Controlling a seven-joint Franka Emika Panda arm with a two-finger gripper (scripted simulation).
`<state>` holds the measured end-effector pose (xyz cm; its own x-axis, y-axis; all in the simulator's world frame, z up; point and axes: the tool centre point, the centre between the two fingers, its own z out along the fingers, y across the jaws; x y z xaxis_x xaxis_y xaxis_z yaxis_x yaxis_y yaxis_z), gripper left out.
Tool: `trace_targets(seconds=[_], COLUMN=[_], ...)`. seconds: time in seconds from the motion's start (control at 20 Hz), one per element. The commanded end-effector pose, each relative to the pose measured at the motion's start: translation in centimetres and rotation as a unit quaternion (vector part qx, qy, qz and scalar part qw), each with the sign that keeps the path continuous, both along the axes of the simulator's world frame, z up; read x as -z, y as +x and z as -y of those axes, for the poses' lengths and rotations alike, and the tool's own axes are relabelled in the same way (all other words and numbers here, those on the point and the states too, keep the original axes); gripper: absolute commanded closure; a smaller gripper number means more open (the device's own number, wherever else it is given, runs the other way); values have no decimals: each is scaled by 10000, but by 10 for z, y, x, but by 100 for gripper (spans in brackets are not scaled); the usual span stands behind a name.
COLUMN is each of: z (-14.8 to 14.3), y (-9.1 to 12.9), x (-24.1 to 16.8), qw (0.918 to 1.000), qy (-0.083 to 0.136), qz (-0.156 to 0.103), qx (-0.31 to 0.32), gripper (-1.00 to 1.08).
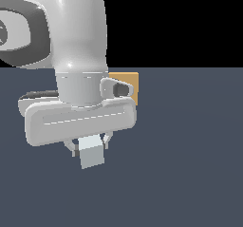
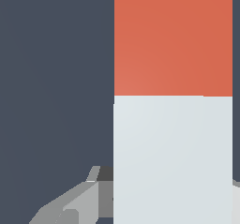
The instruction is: Insert the peg into the horizontal hole in a box.
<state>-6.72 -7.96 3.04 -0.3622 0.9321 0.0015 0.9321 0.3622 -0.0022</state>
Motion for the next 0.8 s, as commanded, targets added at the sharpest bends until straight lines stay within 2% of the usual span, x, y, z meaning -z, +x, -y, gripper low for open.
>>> trace_targets(seconds=[0.0, 0.75], z=[-16, -132], y=[0, 10], x=[-4, -28], qw=[9999, 9942], qy=[-1, -2], qz=[15, 14], qx=[125, 1071], gripper=[108, 108])
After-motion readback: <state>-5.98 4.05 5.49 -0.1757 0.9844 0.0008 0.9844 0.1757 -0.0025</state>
